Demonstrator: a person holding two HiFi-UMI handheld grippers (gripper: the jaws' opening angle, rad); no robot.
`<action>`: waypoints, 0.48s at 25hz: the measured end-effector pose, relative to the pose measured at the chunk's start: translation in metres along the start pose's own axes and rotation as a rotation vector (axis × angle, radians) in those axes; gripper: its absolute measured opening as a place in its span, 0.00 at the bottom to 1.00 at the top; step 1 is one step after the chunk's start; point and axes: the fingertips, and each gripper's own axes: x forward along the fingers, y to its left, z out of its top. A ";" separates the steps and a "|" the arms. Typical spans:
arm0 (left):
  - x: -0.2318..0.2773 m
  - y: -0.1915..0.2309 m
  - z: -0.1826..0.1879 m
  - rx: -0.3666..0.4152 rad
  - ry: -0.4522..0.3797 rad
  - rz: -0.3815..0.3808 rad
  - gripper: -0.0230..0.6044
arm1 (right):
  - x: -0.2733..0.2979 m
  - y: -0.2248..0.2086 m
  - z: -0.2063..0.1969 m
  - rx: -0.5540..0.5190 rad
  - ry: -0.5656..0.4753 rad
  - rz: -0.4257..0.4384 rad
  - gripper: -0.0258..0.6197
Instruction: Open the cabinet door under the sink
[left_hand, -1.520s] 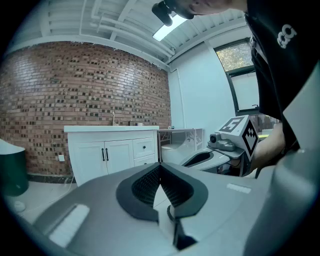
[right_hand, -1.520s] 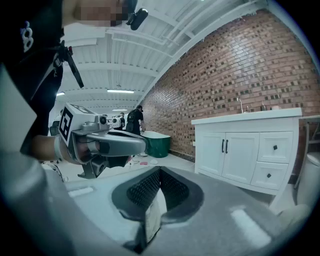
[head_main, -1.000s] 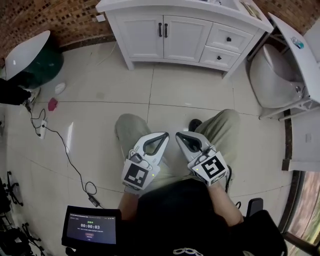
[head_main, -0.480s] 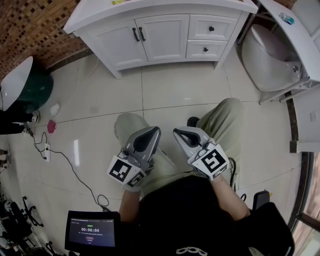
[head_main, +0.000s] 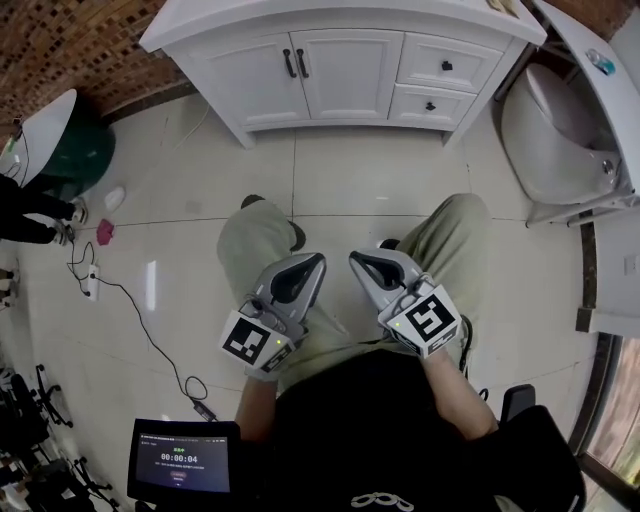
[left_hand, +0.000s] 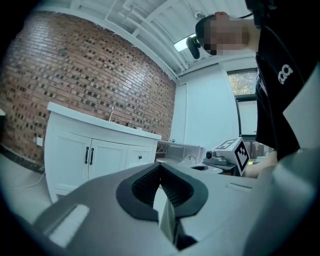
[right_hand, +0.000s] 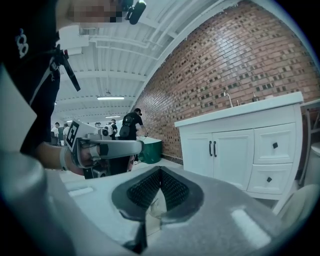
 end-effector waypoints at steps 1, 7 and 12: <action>0.001 0.002 -0.002 -0.005 0.004 0.003 0.06 | 0.002 -0.002 -0.001 0.002 0.004 0.000 0.03; -0.003 0.010 -0.004 -0.009 0.009 0.015 0.06 | 0.007 0.000 -0.014 0.007 0.033 0.017 0.03; -0.005 0.009 -0.003 -0.013 0.016 0.022 0.06 | 0.002 -0.004 -0.016 0.035 0.033 0.003 0.03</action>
